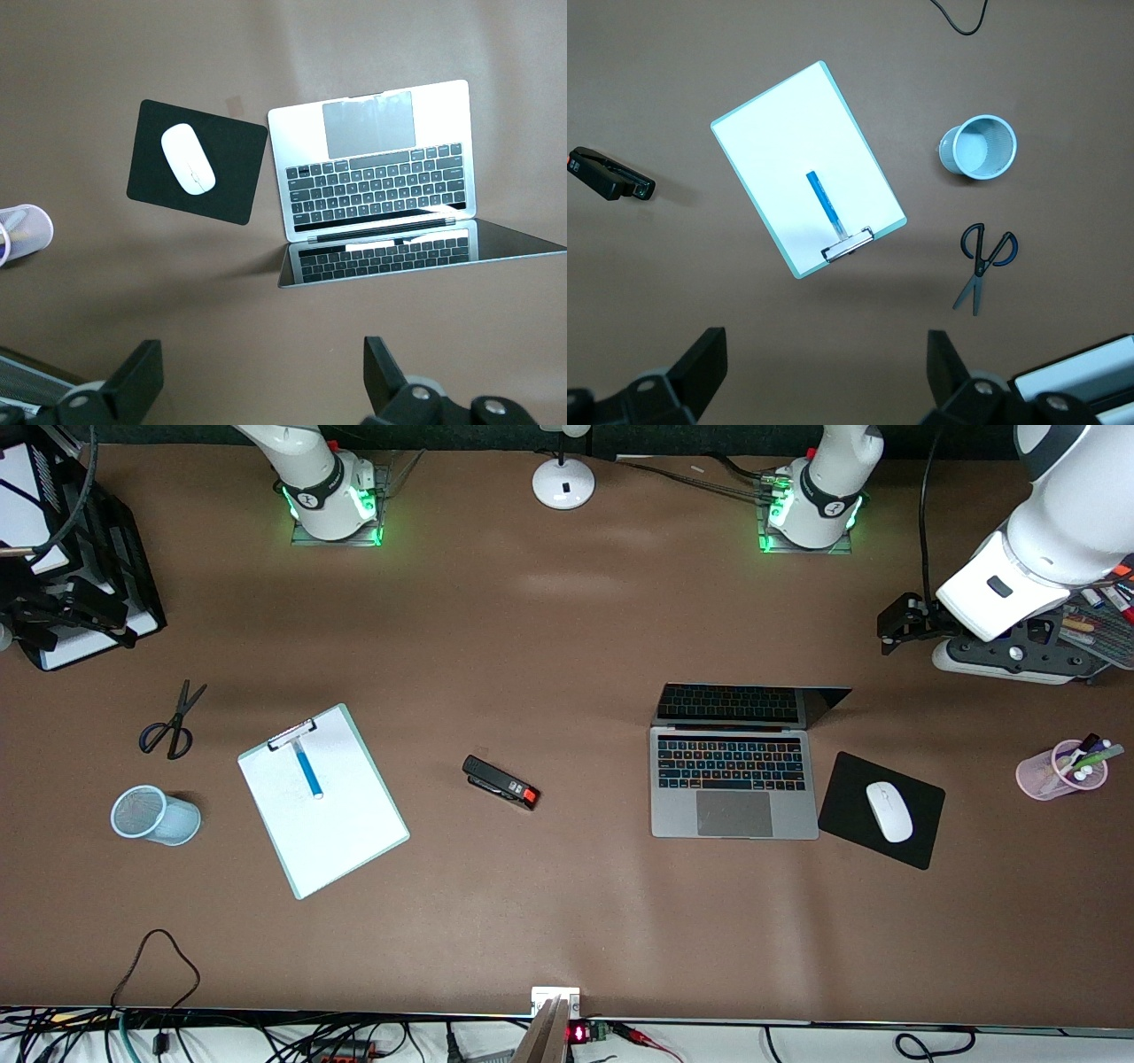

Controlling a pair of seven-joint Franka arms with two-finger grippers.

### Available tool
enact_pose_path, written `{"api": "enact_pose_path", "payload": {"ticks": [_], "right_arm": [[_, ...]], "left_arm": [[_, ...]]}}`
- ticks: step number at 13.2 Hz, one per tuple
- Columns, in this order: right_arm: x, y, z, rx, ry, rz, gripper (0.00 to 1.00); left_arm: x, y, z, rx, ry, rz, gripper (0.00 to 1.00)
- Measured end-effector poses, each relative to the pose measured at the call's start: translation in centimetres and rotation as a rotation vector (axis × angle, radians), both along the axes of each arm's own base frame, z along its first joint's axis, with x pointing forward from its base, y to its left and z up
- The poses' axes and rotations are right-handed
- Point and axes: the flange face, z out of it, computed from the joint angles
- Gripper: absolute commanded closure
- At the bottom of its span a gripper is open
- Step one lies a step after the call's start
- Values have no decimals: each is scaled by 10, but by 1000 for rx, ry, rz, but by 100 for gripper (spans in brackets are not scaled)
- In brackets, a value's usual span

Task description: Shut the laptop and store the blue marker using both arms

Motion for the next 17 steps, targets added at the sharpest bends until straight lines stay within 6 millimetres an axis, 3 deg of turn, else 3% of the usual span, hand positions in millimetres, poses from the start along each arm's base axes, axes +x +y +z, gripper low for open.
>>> {"api": "enact_pose_path", "payload": {"ticks": [17], "right_arm": [[6, 0, -13, -1, 24, 0, 0]], "left_arm": [[0, 0, 0, 0, 0, 0, 0]]}}
